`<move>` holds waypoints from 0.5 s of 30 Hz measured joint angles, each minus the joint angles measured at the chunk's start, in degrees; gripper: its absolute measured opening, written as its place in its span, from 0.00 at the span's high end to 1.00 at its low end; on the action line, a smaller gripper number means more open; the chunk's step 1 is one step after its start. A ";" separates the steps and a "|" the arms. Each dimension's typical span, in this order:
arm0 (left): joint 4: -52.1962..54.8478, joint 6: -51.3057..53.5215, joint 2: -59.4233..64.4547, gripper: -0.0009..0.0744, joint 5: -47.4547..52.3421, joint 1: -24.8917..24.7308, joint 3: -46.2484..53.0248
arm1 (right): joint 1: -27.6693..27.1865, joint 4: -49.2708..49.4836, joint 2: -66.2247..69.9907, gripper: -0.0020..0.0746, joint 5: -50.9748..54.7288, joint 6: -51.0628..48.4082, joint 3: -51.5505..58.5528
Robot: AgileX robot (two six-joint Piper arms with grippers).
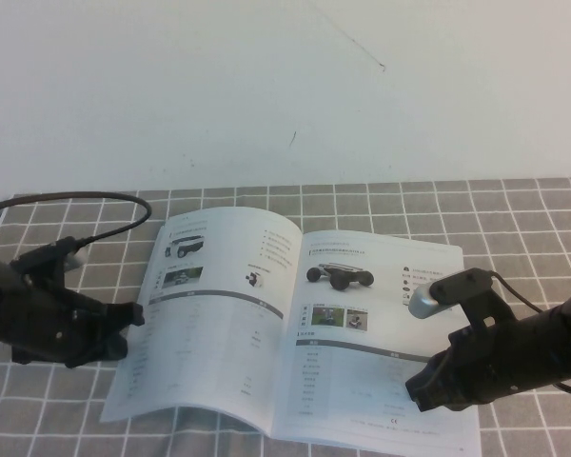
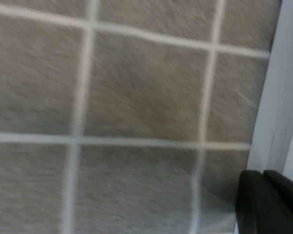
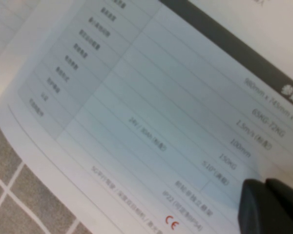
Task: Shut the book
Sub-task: 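Close the open booklet and leave it lying on the table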
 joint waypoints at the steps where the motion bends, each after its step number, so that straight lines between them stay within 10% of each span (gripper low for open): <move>1: -1.69 1.43 0.00 0.99 1.11 0.00 0.00 | 0.00 0.00 0.00 0.98 0.09 0.00 0.00; 15: -41.63 27.34 1.20 0.99 25.89 0.00 0.31 | 0.00 0.00 0.00 0.98 0.36 0.00 0.00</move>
